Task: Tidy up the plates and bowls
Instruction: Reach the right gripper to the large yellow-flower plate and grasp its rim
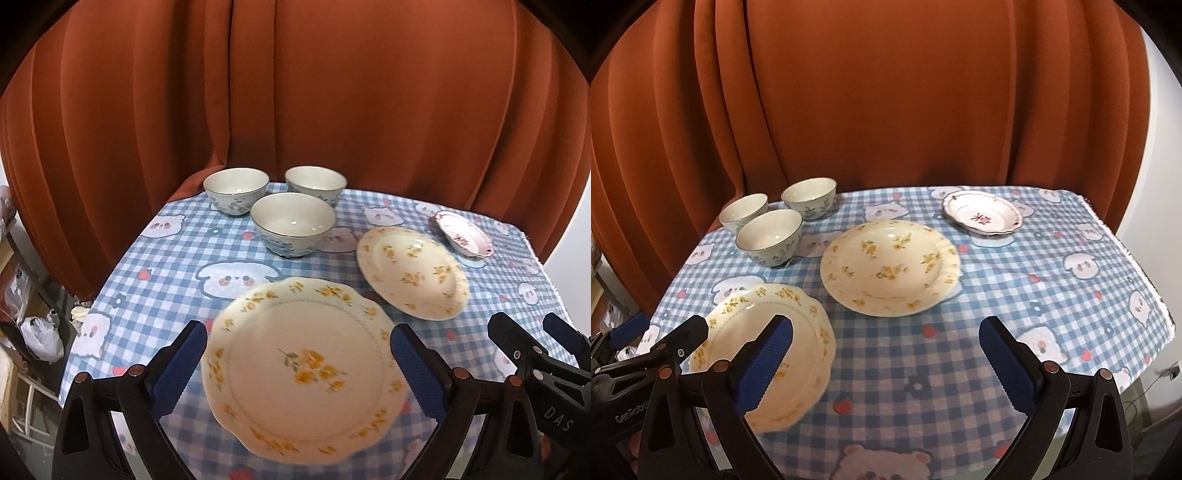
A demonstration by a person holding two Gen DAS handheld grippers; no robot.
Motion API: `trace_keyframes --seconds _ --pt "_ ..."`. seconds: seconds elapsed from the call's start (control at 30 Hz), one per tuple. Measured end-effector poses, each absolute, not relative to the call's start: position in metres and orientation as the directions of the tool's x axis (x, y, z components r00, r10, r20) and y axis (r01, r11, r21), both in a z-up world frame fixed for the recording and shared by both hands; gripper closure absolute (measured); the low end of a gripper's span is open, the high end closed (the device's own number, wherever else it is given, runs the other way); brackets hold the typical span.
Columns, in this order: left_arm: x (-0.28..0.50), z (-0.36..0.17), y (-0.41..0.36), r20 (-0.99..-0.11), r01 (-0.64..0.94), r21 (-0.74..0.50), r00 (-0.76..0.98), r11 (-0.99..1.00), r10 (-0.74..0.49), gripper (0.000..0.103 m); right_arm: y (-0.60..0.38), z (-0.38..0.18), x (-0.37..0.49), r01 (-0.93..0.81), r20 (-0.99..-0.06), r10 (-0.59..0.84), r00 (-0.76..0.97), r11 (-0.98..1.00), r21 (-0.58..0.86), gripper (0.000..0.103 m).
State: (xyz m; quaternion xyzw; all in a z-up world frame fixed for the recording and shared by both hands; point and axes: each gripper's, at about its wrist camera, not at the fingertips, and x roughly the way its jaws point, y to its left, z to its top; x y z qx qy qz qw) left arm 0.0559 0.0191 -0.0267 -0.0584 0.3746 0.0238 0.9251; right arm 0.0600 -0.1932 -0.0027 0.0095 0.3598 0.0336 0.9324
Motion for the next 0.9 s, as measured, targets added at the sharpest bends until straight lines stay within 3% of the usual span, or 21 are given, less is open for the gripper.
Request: trace_keyframes --seconds 0.6,0.9 --pt "0.131 -0.113 0.067 -0.883 -0.086 -0.069 0.468 0.994 -0.021 0.014 -0.124 -0.083 0.142 -0.033 -0.845 0.056 0.532 0.998 0.046 0.008" --pt "0.140 -0.137 0.069 -0.919 -0.030 -0.097 0.386 0.995 -0.078 0.027 -0.110 -0.119 0.150 -0.022 -0.904 0.075 0.420 0.997 0.072 0.028"
